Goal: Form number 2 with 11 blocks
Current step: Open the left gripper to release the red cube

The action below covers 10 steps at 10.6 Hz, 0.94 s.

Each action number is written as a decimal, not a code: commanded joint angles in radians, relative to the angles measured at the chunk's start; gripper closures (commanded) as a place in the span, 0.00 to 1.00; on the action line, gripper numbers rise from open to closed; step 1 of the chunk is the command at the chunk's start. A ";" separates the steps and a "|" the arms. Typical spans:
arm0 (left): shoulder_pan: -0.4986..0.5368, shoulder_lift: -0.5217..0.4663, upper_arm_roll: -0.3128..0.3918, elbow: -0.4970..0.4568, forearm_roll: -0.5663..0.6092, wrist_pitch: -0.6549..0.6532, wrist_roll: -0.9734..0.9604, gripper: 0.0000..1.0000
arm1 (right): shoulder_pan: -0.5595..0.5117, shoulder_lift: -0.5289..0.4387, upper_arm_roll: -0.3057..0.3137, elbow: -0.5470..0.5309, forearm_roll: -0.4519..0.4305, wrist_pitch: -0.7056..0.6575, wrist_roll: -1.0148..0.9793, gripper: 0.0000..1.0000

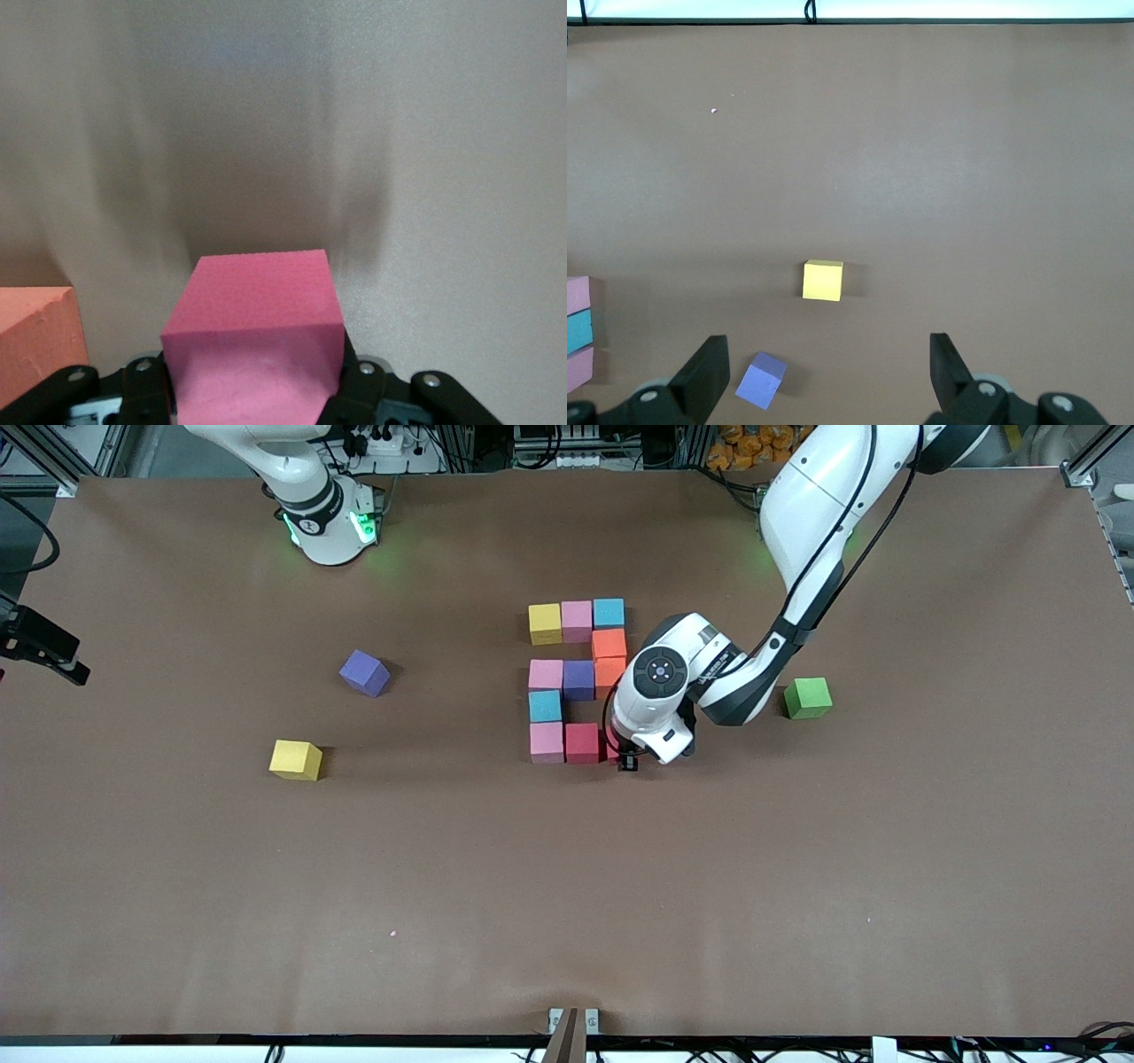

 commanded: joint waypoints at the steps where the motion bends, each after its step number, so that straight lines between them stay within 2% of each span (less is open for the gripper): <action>1: -0.014 -0.015 0.008 -0.005 0.028 0.011 -0.035 0.10 | -0.009 0.006 0.004 0.014 0.005 -0.004 0.010 0.00; 2: -0.014 -0.016 0.008 -0.002 0.030 0.010 -0.035 0.00 | -0.008 0.006 0.004 0.014 0.005 -0.002 0.010 0.00; 7: -0.013 -0.019 0.005 0.008 0.042 0.011 -0.035 0.00 | -0.003 0.007 0.005 0.012 0.005 0.006 0.010 0.00; 10: -0.002 -0.062 0.001 0.008 0.041 0.010 -0.035 0.00 | -0.003 0.007 0.004 0.011 0.005 -0.005 0.012 0.00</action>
